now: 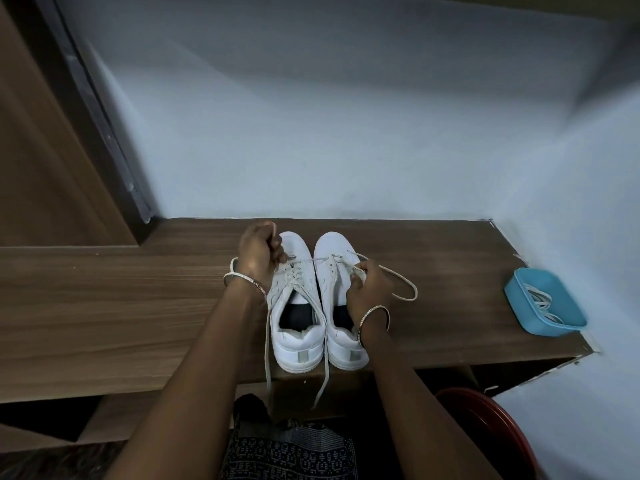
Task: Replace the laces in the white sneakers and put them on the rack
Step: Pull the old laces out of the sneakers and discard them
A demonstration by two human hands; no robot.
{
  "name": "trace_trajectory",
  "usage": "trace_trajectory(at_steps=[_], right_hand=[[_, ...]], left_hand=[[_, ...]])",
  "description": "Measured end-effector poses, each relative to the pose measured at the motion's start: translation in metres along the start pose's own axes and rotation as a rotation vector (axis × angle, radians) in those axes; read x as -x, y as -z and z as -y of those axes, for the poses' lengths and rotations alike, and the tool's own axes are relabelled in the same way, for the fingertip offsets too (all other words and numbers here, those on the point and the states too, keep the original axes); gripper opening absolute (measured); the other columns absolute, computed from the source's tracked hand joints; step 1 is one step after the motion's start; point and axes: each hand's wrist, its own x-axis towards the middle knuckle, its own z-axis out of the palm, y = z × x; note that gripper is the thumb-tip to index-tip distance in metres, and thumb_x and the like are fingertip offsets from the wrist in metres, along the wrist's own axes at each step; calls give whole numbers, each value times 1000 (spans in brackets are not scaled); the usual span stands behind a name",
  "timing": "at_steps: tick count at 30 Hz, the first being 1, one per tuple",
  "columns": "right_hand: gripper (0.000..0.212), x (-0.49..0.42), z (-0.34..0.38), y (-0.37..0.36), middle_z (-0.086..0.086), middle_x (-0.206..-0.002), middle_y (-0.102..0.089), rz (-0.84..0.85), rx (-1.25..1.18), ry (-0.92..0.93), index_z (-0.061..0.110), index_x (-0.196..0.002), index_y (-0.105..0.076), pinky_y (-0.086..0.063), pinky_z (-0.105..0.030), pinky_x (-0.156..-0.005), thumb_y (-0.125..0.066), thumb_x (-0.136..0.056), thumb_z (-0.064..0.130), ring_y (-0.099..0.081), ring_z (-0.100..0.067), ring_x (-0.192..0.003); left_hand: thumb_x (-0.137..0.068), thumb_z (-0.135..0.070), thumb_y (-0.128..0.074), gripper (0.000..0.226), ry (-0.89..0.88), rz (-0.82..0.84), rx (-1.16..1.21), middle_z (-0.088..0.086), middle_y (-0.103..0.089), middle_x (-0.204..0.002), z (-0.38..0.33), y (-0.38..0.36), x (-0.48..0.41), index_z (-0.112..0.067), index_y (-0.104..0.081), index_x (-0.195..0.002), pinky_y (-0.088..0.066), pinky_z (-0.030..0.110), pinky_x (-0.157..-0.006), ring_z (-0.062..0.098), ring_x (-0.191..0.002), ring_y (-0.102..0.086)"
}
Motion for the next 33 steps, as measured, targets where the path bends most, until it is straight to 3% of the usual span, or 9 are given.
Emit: trace_trajectory(at_steps=[5,7,13,15,18,22,26,30,33], right_hand=[[12,0,1,0,-11,-98,-68,-1,-19,-14,11,-101,-61,-52,-45,-82,-58,-91,5,-65,-32,-93],[12,1,2,0,-10,-98,-68,-1,-28,-14,10,-101,-61,-52,-45,-82,-58,-91,5,-64,-32,-93],[14,0,1,2,-11,-100,-68,-19,-2,17,6,-101,-64,-47,-34,-81,-58,-90,1,-63,-29,-95],[13,1,1,3,-11,-101,-67,-24,-6,23,5,-101,-64,-42,-27,-78,-58,-91,1,-63,-28,-96],[14,2,3,4,-12,-105,-66,-26,0,9,5,-104,-63,-43,-31,-81,-58,-92,2,-62,-30,-97],[14,0,1,0,-12,-98,-70,-9,8,-14,9,-104,-63,-49,-37,-78,-59,-91,4,-65,-33,-92],[14,0,-1,-2,-10,-97,-70,-3,3,-34,11,-103,-63,-52,-36,-78,-59,-91,5,-66,-30,-91],[13,-1,-1,-2,-10,-97,-70,-9,16,-29,12,-102,-63,-52,-37,-79,-59,-91,7,-66,-31,-92],[12,-1,-1,-2,-10,-98,-70,-11,22,-28,12,-102,-63,-53,-39,-80,-59,-91,7,-66,-31,-92]], left_hand=[[-90,-41,-66,29,-356,318,-1553,12,-68,-105,11,6,-5,-19,-69,-109,-41,29,-79,26,-100,-60],[-88,-47,-65,35,-390,370,-1821,8,-64,-113,18,3,-10,-21,-70,-111,-42,31,-81,27,-110,-57],[-97,-33,-44,39,-583,301,-1355,0,-59,-66,19,-7,-22,-12,-62,-70,-44,38,-71,16,-72,-59],[-102,-28,-43,38,-486,290,-994,-1,-54,-57,21,-12,-16,-18,-55,-67,-39,31,-67,-1,-60,-52],[-106,-24,-39,39,-259,248,-407,-6,-63,-63,25,-23,-8,-17,-49,-69,-44,23,-69,7,-67,-60],[-105,-26,-38,35,48,256,328,-7,-38,-47,10,-30,0,-15,-42,-71,-47,22,-49,11,-43,-38],[-101,-36,-49,42,53,144,-52,-6,-27,-47,1,-12,-2,-20,-36,-64,-19,20,-39,10,-37,-21],[-90,-34,-68,35,-418,177,-1105,0,-47,-60,13,1,-6,-16,-42,-75,-29,31,-56,21,-56,-44],[-84,-31,-72,41,-544,267,-1468,4,-63,-88,25,-1,-6,-9,-44,-104,-37,33,-64,31,-84,-59]])
